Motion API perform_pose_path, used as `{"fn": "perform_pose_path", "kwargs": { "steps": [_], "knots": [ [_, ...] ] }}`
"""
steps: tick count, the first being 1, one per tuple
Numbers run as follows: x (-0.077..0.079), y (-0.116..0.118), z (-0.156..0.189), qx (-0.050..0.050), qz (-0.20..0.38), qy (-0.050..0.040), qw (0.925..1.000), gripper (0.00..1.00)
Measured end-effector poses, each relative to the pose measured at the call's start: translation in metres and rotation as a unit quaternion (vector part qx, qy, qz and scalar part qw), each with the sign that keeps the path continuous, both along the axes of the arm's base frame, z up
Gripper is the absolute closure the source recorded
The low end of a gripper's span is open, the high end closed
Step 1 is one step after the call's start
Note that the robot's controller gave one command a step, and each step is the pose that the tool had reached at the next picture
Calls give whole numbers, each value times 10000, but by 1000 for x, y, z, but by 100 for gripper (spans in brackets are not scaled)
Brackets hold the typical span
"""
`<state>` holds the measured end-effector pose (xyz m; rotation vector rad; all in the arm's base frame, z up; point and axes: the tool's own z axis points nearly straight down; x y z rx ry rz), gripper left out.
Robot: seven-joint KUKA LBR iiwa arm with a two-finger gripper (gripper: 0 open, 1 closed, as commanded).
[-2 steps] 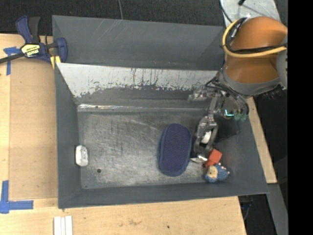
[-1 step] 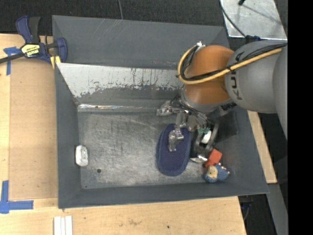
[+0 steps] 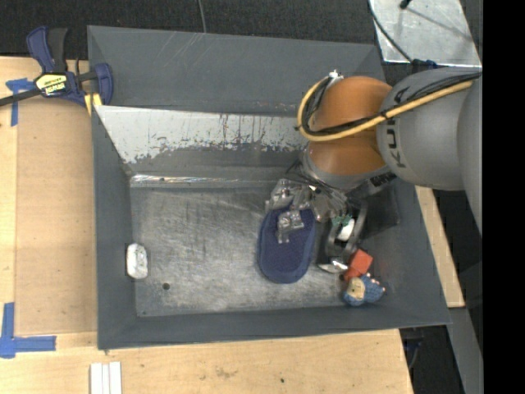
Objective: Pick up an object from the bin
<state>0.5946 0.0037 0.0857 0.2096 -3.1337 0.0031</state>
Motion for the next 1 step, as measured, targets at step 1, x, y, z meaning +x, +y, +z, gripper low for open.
{"fn": "perform_pose_path", "kwargs": {
  "steps": [1],
  "knots": [
    [-23,-18,149,-1,2331,-48,9724,100]
  ]
}}
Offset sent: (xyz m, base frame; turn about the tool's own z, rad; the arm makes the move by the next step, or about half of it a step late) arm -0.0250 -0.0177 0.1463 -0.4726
